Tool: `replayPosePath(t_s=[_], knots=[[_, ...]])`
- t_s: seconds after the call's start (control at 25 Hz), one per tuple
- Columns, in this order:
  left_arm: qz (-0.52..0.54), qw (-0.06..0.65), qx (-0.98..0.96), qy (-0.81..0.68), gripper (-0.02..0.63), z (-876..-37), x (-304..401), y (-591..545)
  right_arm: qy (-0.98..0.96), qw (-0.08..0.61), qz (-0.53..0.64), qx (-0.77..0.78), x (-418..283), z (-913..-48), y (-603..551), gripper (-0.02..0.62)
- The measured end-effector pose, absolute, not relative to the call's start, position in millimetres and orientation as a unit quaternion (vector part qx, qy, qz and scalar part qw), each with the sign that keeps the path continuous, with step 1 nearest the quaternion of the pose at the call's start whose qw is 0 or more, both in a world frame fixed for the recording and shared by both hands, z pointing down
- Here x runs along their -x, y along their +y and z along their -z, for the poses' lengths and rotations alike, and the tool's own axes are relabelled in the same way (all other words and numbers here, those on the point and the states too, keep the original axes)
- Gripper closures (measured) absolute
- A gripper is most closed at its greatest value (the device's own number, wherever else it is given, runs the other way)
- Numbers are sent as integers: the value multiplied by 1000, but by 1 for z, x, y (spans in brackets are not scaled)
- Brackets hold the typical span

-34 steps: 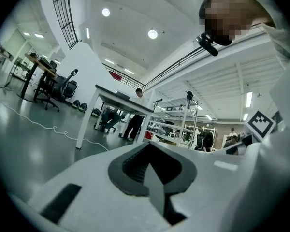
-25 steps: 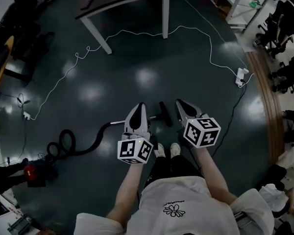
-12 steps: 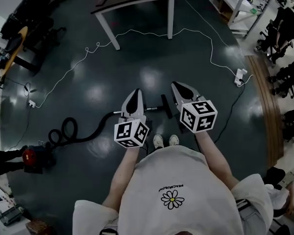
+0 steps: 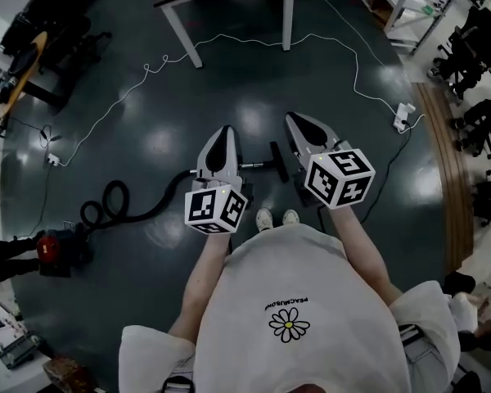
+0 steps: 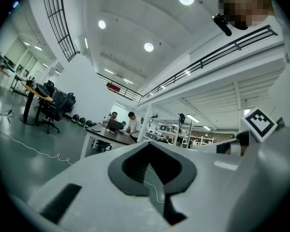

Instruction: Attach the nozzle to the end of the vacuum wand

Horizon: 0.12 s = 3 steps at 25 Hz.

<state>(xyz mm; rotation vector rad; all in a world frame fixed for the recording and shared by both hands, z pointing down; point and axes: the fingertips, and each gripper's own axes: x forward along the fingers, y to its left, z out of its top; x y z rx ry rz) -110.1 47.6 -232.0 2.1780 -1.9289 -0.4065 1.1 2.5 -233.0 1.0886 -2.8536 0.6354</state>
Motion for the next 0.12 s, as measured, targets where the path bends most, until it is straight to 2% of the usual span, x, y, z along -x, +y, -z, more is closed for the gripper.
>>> replayPosePath(t_s=[0.12], knots=[[142,101,-739,-651,604,234,107,54,-917,11,-201,-345,-1,235,7,589]])
